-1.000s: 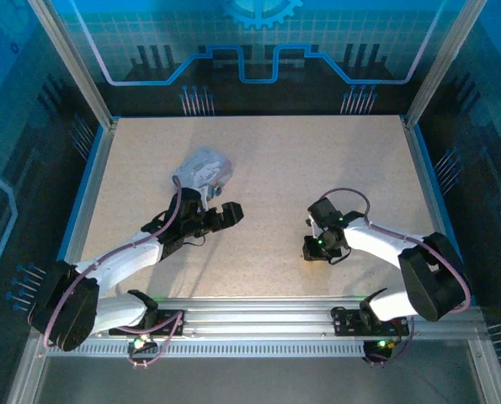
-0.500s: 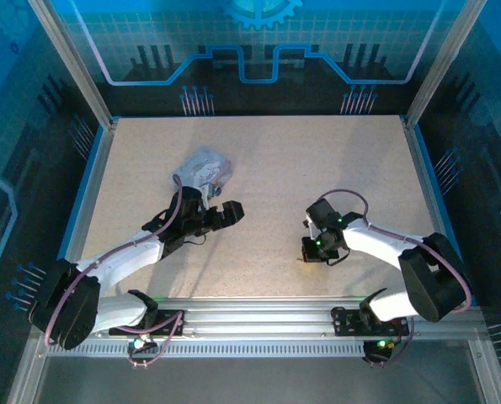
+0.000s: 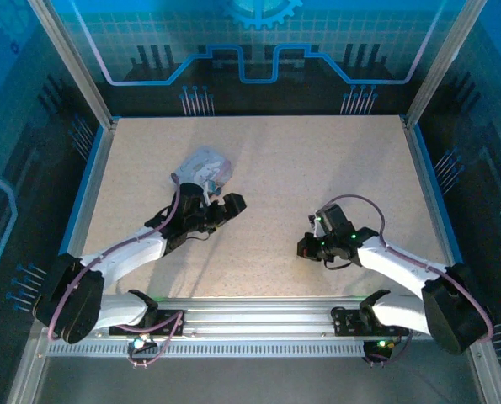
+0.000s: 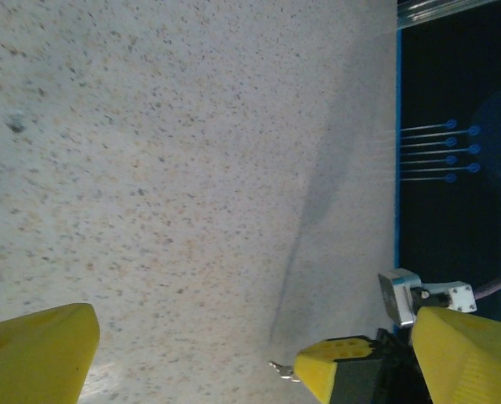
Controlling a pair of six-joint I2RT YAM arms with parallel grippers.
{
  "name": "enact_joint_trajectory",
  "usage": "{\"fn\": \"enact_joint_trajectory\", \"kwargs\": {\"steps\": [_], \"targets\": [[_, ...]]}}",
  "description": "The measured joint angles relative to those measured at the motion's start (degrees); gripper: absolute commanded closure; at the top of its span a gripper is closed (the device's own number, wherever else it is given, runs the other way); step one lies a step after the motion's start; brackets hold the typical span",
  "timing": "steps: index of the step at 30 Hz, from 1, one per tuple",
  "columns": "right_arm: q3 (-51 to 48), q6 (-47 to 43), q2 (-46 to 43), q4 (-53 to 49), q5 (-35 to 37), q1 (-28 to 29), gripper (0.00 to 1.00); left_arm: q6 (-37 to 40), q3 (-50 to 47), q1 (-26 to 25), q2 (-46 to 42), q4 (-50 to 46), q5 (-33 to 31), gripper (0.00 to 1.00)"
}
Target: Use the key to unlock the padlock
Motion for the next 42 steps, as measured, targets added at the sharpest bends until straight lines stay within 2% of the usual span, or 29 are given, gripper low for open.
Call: {"fn": "enact_joint_trajectory", "kwargs": {"steps": [6, 12, 16, 22, 34, 42], "targets": [[-0.6, 7.1, -4.1, 7.3, -0.9, 0.0, 1.00, -10.3, 0.0, -1.9, 1.7, 4.7, 1.2, 0.04], [-0.6, 12.9, -6.1, 14.5, -1.0, 0.0, 1.00, -22.3, 0.0, -4.6, 3.8, 13.9, 1.3, 0.04], [0.1, 13.3, -6.6, 17.2, -1.0, 0.0, 1.00, -30.6, -0.1, -6.6, 5.6, 18.7, 1.2, 0.05], [2.9, 12.6, -5.5, 20.8, -1.1, 0.1, 1.00, -39.1, -0.1, -9.4, 5.9, 21.1, 0.4, 0.05], [9.4, 11.8, 2.8, 27.3, -2.4, 3.7, 1.00, -50.5, -0.3, -11.9, 7.3, 27.8, -1.5, 0.06], [11.4, 11.2, 5.4, 28.7, -2.6, 6.8, 1.00, -54.8, -2.7, -12.3, 8.1, 32.3, -3.7, 0.21]]}}
